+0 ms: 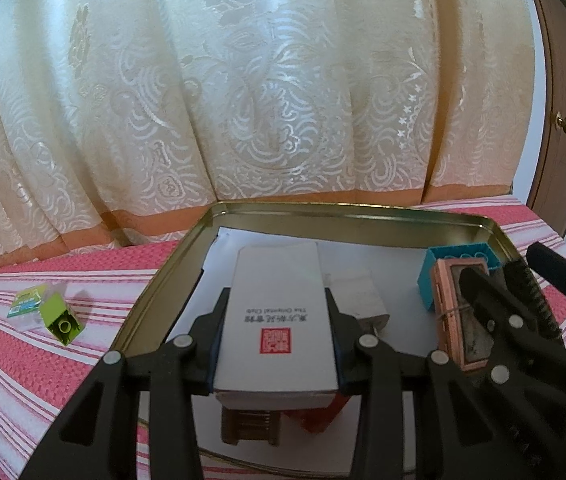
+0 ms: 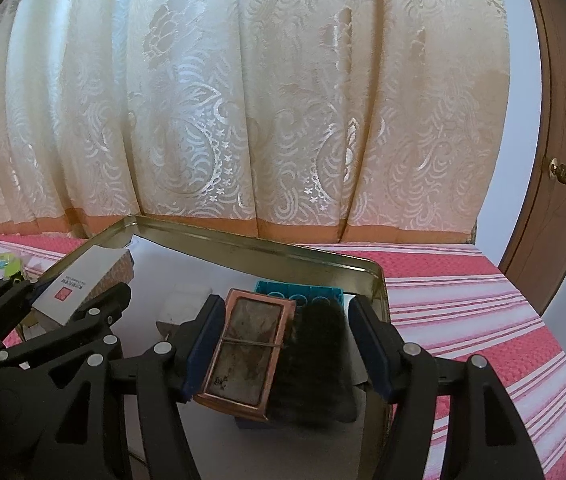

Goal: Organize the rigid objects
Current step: 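Lower both held objects into the tray and open both tools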

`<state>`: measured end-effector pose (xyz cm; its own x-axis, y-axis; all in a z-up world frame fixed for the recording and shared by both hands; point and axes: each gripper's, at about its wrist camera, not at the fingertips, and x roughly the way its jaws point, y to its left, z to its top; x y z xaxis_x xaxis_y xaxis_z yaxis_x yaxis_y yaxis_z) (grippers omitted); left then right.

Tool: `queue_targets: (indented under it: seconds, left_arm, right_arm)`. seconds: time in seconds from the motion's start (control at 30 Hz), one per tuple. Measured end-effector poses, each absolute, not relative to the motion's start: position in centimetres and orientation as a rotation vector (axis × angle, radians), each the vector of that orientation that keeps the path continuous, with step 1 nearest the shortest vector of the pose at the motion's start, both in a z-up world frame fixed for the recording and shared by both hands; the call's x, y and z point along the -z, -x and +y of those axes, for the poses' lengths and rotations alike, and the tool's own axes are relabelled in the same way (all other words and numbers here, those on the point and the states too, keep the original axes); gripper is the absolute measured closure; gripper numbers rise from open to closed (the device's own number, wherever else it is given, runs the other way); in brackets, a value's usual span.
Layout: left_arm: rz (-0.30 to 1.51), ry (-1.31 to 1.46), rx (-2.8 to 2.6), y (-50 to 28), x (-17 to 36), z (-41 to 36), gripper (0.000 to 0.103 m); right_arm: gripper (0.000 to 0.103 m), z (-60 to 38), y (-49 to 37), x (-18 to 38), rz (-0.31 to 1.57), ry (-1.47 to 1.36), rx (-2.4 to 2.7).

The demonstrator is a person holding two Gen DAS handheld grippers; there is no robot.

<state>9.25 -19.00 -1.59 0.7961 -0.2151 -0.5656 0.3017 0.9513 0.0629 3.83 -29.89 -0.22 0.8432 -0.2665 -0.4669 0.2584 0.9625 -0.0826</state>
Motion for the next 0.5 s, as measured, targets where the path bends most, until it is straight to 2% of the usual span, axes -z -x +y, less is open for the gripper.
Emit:
queue_targets:
  seconds: [0.1,0.13,0.17,0.2,0.23,0.27,0.5]
  left_arm:
    - [0.588,-0.163,0.278,-9.2,1.6,-19.0,0.061]
    - [0.588,-0.164,0.279,-9.1,1.6,-19.0,0.051]
    - [0.588,-0.164,0.278,-9.1,1.6,-19.0,0.035]
    - [0.587,-0.162,0.266,-9.0,1.5,-18.8,0.028]
    - [0.584,-0.158,0.263,-9.0,1.5,-18.7,0.010]
    - [0.577,-0.149,0.266,-8.9,1.4,-18.5,0.000]
    - [0.457,-0.182,0.284,-6.7,0.3,-19.1,0.000]
  right_arm:
    - [0.036,-29.9,-3.6,0.1,0.480,0.017,0.279]
    - [0.036,-29.9,-3.5,0.1,0.471,0.015,0.282]
    - [0.036,-30.0,-3.2,0.0,0.457,0.010,0.297]
    - [0.032,-30.2,-2.8,-0.2,0.442,0.003,0.319]
    - [0.027,-30.4,-2.4,-0.3,0.427,-0.009,0.340]
    - [0.016,-30.8,-2.0,-0.4,0.407,-0.031,0.359]
    - [0.014,-32.0,-0.5,-0.9,0.317,-0.106,0.402]
